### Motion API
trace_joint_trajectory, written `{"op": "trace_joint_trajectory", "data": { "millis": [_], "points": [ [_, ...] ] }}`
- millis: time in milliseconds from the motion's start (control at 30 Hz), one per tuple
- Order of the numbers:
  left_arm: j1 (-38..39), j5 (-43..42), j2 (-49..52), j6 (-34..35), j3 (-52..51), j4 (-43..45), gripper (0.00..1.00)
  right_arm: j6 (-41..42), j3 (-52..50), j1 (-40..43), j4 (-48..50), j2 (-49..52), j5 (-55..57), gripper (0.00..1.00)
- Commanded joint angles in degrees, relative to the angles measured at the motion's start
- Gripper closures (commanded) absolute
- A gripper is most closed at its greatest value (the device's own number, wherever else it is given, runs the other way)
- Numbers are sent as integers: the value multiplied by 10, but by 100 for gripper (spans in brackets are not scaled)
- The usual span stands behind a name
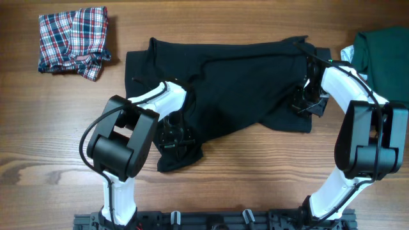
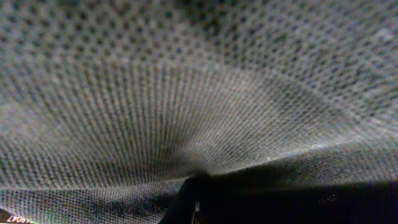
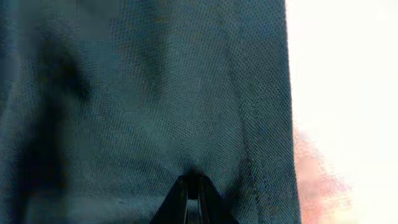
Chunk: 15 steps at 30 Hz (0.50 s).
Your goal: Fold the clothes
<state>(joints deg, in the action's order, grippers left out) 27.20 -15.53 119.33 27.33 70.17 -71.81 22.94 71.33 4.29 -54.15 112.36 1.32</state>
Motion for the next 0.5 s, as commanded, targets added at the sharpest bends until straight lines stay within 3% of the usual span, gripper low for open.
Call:
{"op": "trace_joint_trajectory", "data": {
  "millis": [0, 200, 267, 467],
  "points": [
    [11, 68, 37, 1, -34, -12, 96, 33, -7, 5, -35, -3, 105, 91],
    [8, 86, 27, -19, -34, -75, 96, 60, -2, 66, -61, -14, 143, 87],
    [5, 89, 10, -29, -34, -85, 96, 36, -2, 115, -51, -14, 84, 93],
    [-21, 107, -9, -29, -34, -89, 96, 11, -2, 103, -60, -37, 49, 96]
  ]
}}
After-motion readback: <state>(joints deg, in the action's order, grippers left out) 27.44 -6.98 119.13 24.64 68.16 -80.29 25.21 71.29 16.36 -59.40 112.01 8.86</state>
